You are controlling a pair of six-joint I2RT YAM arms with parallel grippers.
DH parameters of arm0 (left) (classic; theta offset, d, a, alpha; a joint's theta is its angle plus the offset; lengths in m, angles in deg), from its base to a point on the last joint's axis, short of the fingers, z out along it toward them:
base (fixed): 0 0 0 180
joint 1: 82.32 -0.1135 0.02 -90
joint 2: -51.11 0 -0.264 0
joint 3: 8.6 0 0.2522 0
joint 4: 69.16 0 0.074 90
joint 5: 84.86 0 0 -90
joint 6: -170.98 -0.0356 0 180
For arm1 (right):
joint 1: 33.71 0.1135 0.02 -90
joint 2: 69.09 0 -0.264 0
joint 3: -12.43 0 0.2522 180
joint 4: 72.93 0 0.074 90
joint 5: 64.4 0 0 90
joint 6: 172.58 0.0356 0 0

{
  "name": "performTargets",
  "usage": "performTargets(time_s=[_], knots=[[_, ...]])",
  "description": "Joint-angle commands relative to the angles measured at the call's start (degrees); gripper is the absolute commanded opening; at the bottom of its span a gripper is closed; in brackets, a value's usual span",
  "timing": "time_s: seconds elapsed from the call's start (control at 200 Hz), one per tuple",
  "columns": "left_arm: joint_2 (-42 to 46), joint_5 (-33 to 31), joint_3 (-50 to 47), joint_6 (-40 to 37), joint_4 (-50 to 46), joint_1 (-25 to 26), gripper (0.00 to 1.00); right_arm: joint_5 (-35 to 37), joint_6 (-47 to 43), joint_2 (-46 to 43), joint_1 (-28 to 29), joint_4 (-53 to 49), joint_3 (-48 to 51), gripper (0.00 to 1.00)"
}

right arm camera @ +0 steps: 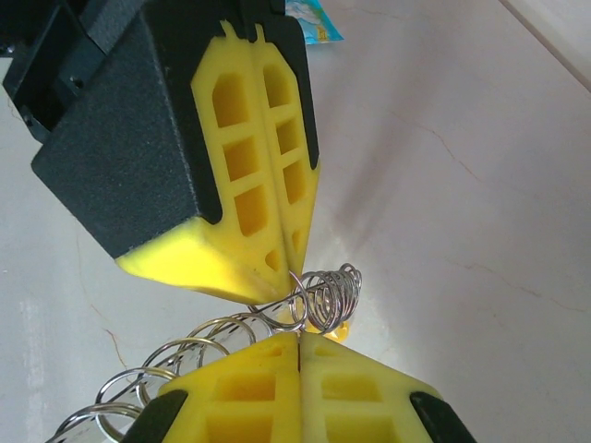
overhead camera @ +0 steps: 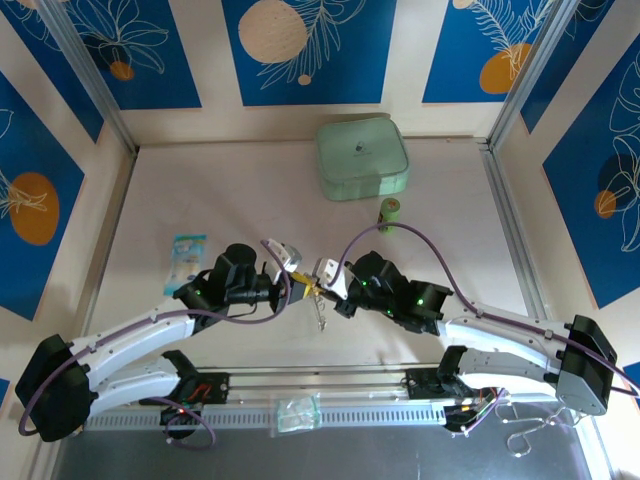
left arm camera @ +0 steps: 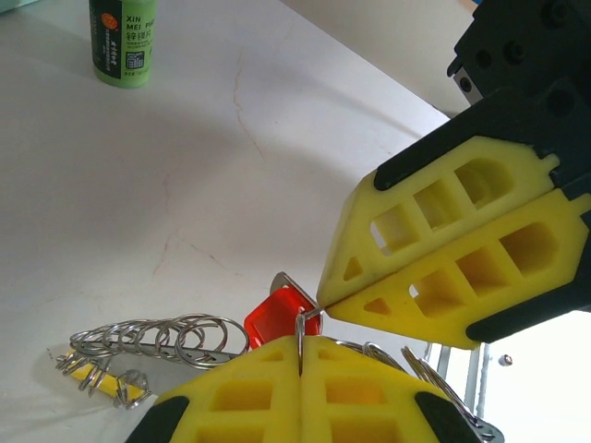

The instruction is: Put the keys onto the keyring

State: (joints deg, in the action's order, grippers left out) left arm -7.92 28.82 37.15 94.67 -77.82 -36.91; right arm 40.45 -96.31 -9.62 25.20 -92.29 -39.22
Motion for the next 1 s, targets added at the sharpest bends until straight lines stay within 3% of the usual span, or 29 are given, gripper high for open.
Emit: performTargets(time_s=[0.0,0.365,0.995], knots=[[0.02,-0.04,1.89,1.03,2.54,0.37,0.00,1.46,-0.44,-0.80,0.69,0.94,-1.73,0.00],[-0.04,0.37,1.84,0.97,2.81,0.37,0.00,3.93,-0.26,-1.06,1.09,2.48,-1.75,0.00],[-0.30,0.31,2.02,1.36,3.42,0.36,0.00,1.54,0.24,-0.49,1.60,2.53,-1.59,0.00]])
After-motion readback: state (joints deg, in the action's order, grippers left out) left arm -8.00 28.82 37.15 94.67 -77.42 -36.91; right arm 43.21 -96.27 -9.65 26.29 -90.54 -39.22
